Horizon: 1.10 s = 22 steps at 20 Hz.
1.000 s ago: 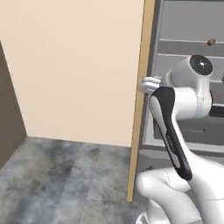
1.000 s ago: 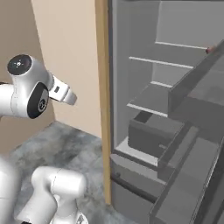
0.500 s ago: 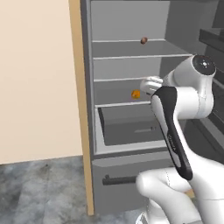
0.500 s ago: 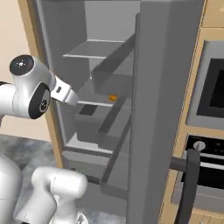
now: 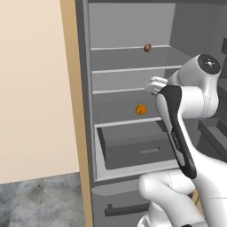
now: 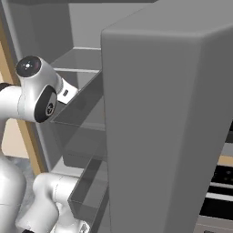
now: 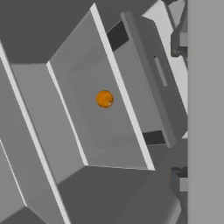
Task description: Pick up the orange and mango from the fridge and place one fruit on each plate on the dining counter.
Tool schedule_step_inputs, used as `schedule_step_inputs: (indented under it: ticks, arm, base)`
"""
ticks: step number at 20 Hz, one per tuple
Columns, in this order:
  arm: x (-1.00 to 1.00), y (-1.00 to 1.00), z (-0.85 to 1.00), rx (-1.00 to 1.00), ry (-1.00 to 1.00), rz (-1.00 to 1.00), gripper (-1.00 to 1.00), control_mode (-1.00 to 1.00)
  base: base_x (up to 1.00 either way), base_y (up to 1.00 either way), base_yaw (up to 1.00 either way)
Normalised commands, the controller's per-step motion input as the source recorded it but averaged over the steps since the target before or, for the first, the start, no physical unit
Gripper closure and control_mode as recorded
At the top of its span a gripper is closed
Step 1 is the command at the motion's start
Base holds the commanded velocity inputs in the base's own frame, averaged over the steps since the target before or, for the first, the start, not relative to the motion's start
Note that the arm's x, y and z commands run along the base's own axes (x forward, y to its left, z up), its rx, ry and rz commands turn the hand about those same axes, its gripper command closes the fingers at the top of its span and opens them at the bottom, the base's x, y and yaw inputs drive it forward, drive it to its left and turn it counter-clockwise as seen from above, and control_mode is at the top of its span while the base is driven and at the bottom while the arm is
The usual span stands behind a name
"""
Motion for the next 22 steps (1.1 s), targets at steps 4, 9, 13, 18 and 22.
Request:
schedule_step_inputs:
  ticks: [4,9,13,18,22]
  arm:
    - [0.00,0.00,0.00,0.00,0.00,0.00,-1.00,1.00]
    - [0.06,-0.02,-0.33,-0.04,0.00,0.00,-1.00,-1.00]
    - [0.62,-0.01,-1.00,-0.13,0.27,0.00,-1.00,-1.00]
    - [0.80,-0.15,-0.74,-0.15,0.14,0.07,-1.00,-1.00]
    - [0.55,-0.46,-0.31,-0.09,0.00,0.09,-1.00,-1.00]
  base:
    - [0.00,0.00,0.00]
    - [0.00,0.00,0.00]
    - [0.00,0.00,0.00]
    - [0.00,0.00,0.00]
    - [0.00,0.00,0.00]
